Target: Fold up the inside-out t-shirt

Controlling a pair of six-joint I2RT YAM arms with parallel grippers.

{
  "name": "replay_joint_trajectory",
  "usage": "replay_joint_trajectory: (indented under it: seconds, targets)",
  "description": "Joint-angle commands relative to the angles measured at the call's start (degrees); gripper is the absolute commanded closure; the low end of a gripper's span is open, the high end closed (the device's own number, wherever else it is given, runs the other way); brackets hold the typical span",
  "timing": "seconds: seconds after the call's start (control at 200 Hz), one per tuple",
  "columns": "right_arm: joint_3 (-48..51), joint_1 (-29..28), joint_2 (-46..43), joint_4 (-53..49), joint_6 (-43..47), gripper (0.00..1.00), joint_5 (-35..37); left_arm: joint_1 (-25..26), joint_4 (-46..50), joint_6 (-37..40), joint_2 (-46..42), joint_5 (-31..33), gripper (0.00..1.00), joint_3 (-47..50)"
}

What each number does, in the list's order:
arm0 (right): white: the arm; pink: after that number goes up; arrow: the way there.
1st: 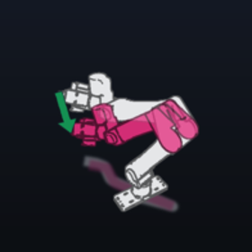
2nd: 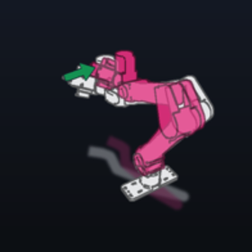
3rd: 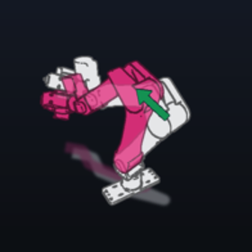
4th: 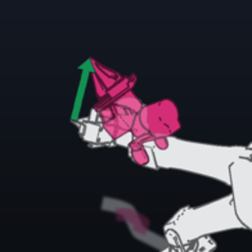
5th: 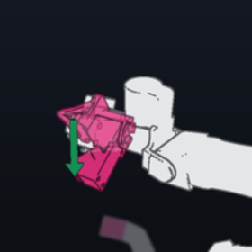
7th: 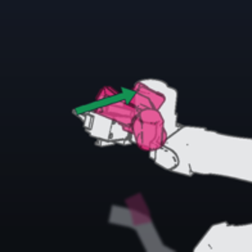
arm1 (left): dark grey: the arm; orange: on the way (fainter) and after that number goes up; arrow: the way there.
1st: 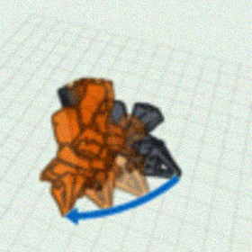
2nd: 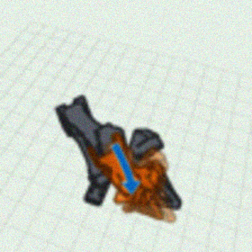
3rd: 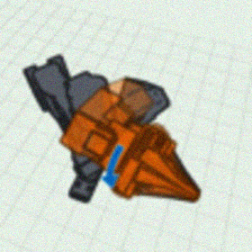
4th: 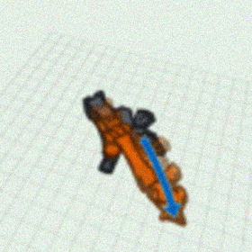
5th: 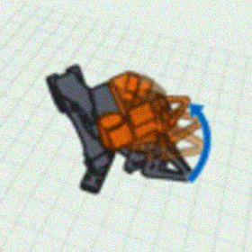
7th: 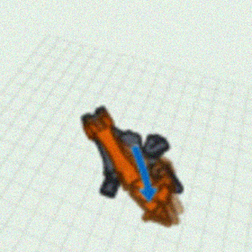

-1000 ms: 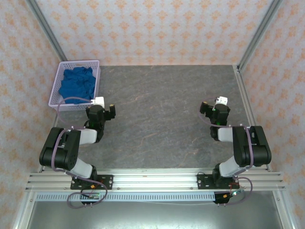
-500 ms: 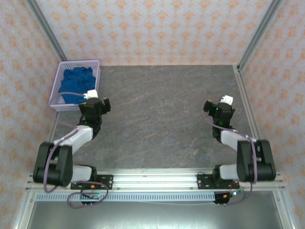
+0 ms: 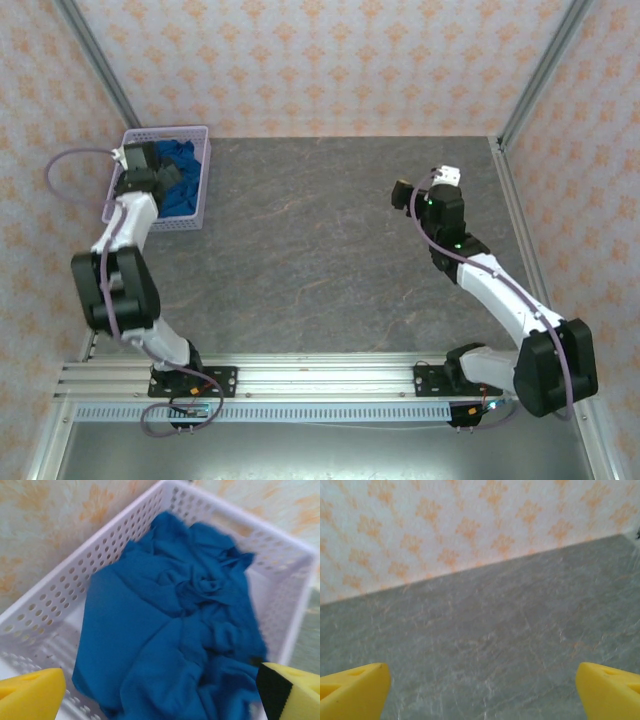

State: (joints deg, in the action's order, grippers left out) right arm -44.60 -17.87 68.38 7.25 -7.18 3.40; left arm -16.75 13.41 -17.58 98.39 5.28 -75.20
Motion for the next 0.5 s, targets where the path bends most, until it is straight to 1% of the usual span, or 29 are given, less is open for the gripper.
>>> replay_joint_trajectory:
  seconds: [0.0,0.05,0.135,0.24,0.305,0.39,0.495]
  targets:
    - [-0.35,-0.64,1.2,-4.0,-1.65,0.04,-1.63,-1.59,15.77,0.53,9.87,-2.8,0.0,-10.66]
    - [0.23,-0.66,1.23,-3.62,-2.03,0.04,-1.46,-1.53,20.13,1.8,15.4,-1.78,0.0,-16.6]
    - [0.96,-0.69,1.64,-3.3,-2.4,0.03,-1.45,-1.53,25.74,3.27,21.91,-0.16,0.0,-24.76]
    - [1.41,-0.75,2.21,-2.77,-2.83,0.03,-1.38,-1.52,30.11,5.15,27.61,2.14,0.0,-31.06]
    - [1.37,-0.69,2.81,-2.39,-3.12,0.03,-1.2,-1.52,33.17,6.62,30.74,1.64,0.07,-34.55]
    - [0.86,-0.76,4.02,-2.0,-3.24,0.03,-1.47,-1.53,35.1,7.69,33.78,0.64,0.12,-36.8]
    - [-0.09,-0.76,5.49,-1.65,-3.73,0.03,-1.85,-1.45,38.01,9.42,37.17,-1.52,0.23,-39.51]
